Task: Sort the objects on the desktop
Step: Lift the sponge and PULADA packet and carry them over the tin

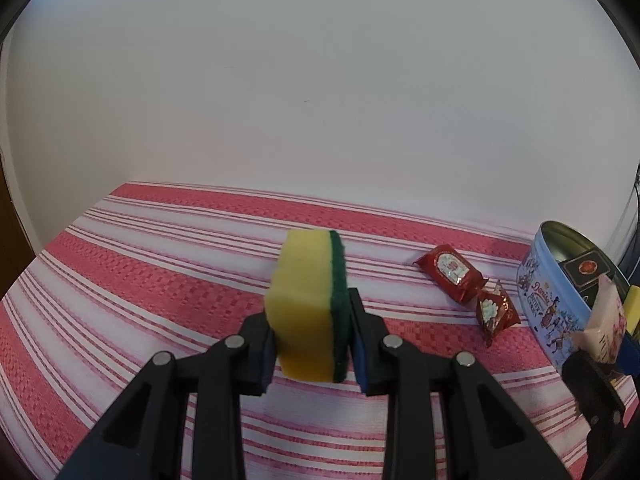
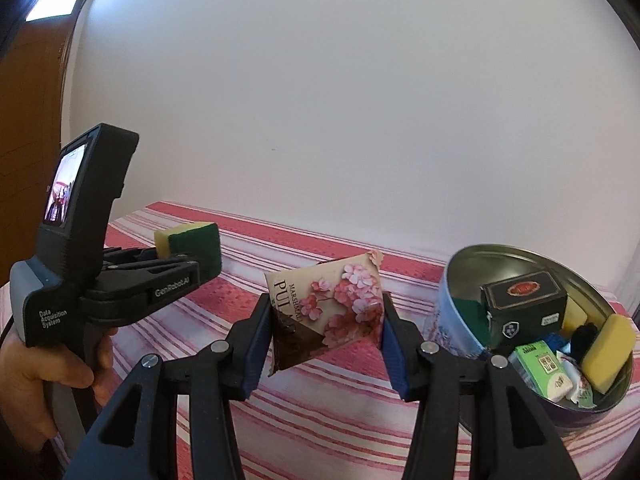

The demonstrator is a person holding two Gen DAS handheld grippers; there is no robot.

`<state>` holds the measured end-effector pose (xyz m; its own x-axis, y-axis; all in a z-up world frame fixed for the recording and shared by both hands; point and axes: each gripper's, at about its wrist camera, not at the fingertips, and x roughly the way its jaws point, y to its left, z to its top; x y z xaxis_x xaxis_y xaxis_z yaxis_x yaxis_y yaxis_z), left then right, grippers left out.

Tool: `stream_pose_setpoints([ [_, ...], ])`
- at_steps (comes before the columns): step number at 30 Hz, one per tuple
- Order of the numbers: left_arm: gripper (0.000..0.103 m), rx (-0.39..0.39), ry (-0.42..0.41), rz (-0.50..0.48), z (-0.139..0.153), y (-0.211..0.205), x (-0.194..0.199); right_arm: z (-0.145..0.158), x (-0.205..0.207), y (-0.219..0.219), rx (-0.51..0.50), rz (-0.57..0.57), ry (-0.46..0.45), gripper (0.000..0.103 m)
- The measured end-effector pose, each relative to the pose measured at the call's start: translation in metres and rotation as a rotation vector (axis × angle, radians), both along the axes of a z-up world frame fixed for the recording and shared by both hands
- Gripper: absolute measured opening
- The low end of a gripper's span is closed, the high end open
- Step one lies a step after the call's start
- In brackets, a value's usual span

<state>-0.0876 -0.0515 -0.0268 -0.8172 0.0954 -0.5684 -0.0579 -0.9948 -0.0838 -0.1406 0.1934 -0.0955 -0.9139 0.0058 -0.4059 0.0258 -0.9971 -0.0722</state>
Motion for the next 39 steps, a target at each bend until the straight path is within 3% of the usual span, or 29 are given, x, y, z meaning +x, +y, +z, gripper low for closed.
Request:
stream_pose_setpoints([
  [22,0.03,-0.027,0.074,-0.05,0.006,0.031,0.025,0.004,0.026,0.022,0.012,-0.105,0.032,0.053],
  [39,0.03,-0.018,0.138,-0.139,0.013,0.088,0.055,0.025,0.066,0.056,-0.025,-0.18,0.093,0.053],
])
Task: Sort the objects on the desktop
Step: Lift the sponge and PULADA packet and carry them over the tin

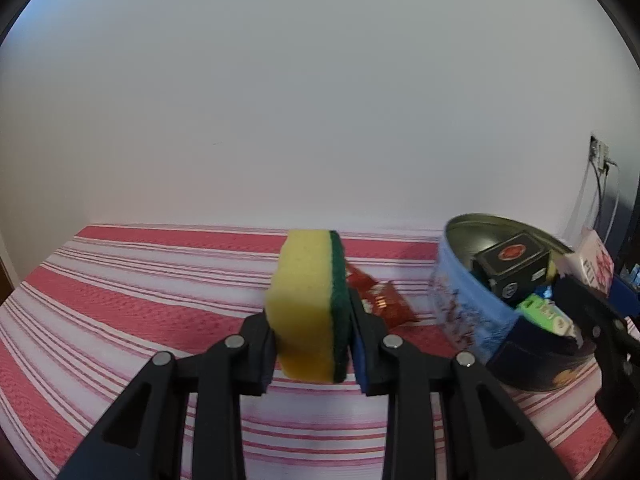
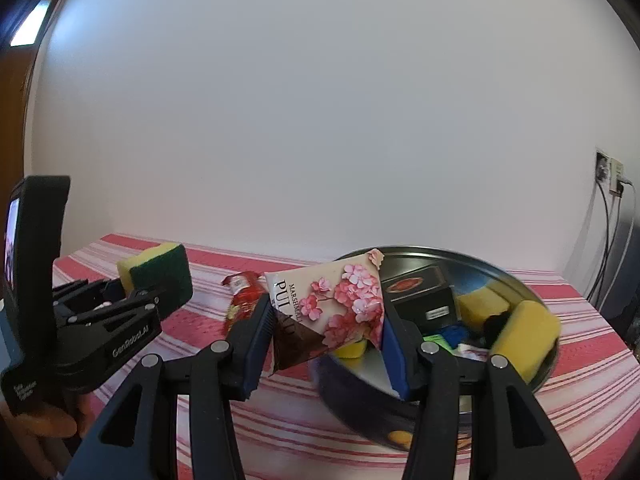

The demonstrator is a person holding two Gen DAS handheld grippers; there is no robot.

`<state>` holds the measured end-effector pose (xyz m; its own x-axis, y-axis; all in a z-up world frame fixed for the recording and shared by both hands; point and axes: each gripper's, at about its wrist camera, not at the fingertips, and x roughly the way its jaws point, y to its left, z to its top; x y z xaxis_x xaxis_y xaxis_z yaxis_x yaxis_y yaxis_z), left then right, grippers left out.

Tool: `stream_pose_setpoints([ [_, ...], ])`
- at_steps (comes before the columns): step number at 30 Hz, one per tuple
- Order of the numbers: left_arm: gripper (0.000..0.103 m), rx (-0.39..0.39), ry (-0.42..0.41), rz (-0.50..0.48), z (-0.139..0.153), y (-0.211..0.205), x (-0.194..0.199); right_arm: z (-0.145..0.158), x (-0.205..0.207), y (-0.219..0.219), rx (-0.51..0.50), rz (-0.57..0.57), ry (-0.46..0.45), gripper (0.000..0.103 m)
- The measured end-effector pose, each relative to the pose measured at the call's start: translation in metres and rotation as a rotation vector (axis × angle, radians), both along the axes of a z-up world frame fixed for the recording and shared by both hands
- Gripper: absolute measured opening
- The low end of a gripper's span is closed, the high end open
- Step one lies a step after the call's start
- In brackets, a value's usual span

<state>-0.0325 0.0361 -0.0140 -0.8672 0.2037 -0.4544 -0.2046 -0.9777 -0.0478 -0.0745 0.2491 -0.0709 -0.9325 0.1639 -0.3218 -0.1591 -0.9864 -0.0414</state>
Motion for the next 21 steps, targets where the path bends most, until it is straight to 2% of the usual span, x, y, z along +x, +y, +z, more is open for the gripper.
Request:
stream_pose_setpoints([
  [9,0.03,-0.011,0.014,-0.084,0.002,0.047,0.012,0.014,0.02,0.039,-0.061,-0.084,0.027,0.053],
  [16,0.03,-0.018,0.023,-0.162,0.006,0.089,0.022,0.019,0.034,0.061,-0.062,-0.148,0.035,0.053],
  [21,0.031,-0.035,0.057,-0.146,0.011,0.104,0.026,0.021,0.038,0.079,-0.058,-0.191,0.031,0.053],
])
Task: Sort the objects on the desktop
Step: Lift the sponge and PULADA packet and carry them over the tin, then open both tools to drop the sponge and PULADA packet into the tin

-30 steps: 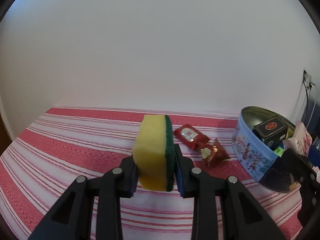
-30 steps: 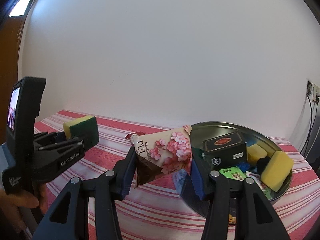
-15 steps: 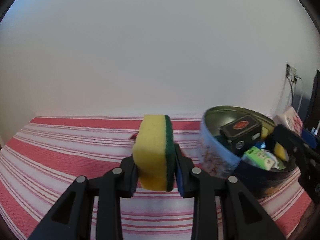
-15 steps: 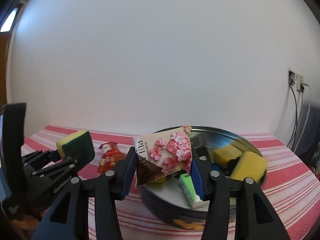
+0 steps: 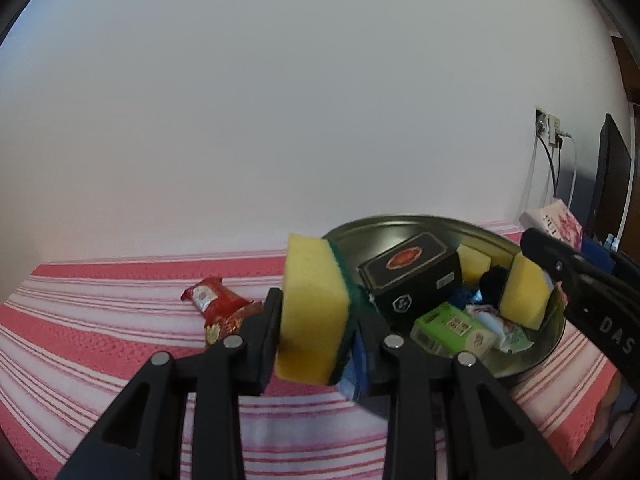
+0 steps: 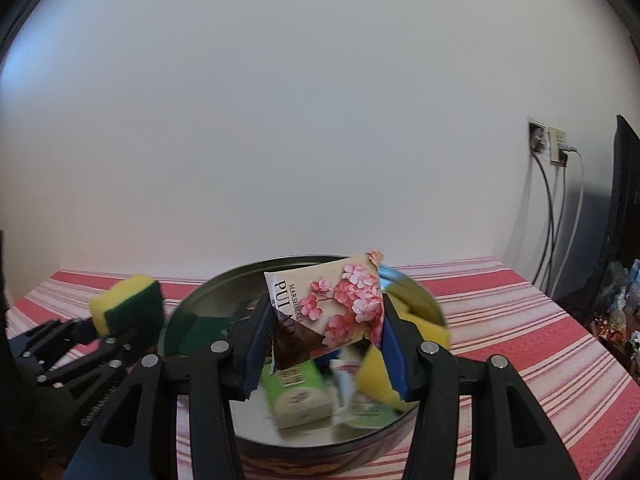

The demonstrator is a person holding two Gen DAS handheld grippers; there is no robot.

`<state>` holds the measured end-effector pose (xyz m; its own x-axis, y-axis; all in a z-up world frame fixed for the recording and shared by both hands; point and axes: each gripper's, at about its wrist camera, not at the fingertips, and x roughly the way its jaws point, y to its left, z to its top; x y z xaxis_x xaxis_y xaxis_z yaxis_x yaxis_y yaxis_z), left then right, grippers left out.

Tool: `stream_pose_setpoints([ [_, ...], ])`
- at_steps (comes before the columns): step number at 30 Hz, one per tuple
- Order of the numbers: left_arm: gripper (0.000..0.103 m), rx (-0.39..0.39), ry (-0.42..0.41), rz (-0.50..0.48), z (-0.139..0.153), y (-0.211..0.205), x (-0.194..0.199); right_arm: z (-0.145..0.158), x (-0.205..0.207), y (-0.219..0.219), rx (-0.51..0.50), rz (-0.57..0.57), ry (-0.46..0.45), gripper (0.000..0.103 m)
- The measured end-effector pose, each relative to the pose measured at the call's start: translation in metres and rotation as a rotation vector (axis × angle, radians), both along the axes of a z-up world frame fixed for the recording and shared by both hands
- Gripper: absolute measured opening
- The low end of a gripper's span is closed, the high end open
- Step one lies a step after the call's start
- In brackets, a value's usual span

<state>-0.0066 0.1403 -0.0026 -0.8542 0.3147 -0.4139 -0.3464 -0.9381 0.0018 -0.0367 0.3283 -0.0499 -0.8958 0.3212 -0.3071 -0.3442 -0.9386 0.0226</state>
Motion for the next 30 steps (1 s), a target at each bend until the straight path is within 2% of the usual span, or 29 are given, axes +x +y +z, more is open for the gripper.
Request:
stream_pose_setpoints([
  [7,0.031,0.031,0.006,0.01,0.006,0.011,-0.015,0.002,0.0,0.014,-0.015,-0.027,-0.02,0.053],
  [10,0.031,0.018,0.026,0.012,0.008,0.011,-0.018,0.005,0.0,0.015,-0.013,-0.028,-0.019,0.053],
  [13,0.031,0.08,0.024,-0.027,0.014,0.008,-0.019,0.0,-0.002,0.02,-0.014,-0.022,-0.014,0.053],
  [18,0.031,0.093,0.019,-0.096,0.019,0.029,-0.018,-0.006,-0.011,0.042,-0.003,-0.021,-0.003,0.053],
  [25,0.031,0.045,-0.05,-0.125,0.012,0.079,-0.021,-0.002,-0.02,0.066,-0.028,-0.049,0.006,0.053],
  [30,0.031,-0.006,-0.075,-0.114,0.003,0.095,-0.02,-0.009,-0.046,0.082,-0.019,-0.057,-0.055,0.053],
])
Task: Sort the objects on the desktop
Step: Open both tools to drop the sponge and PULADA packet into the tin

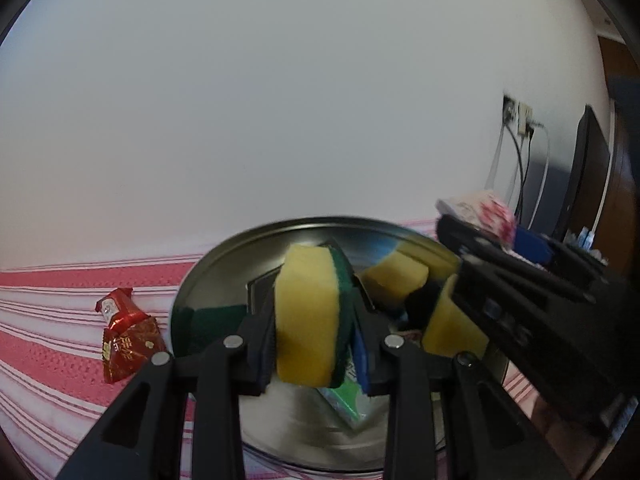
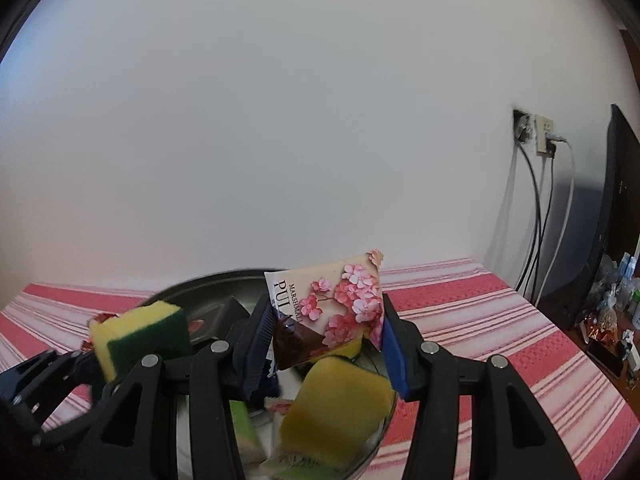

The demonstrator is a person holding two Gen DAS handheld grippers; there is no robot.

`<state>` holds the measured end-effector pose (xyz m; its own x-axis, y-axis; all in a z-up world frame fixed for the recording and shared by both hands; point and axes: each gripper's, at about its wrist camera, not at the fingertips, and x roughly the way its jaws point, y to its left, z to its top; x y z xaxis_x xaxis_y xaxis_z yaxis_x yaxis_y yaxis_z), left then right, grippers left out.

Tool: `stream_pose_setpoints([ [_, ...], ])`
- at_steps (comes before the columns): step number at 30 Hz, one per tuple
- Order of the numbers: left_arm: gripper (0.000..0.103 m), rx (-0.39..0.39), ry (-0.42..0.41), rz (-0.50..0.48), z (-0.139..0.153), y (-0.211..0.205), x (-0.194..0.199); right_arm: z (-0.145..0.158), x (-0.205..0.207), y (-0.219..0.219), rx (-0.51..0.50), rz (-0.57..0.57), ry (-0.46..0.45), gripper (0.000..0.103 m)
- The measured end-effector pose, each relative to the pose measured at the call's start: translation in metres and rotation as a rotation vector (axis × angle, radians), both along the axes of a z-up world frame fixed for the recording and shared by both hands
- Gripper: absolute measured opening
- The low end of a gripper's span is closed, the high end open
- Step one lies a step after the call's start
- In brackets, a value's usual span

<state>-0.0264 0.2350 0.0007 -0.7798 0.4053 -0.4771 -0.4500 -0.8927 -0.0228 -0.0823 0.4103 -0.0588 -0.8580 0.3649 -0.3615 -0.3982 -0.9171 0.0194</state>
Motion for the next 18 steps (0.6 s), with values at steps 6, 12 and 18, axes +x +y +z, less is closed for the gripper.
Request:
stream_pose_setpoints([
  [6,0.031,-0.05,-0.02,0.034,-0.008,0.0,-0.007,-0.015,-0.019,0.013,-0.041,0.016,-0.061,0.055],
  [12,0.07,-0.082,-0.011,0.092,-0.01,-0.003,-0.007,-0.021,-0.018,0.021,-0.061,0.029,-0.063,0.074],
  [18,0.101,-0.098,0.059,0.127,-0.002,-0.005,0.001,-0.015,-0.004,0.023,-0.079,-0.011,0.022,0.084],
])
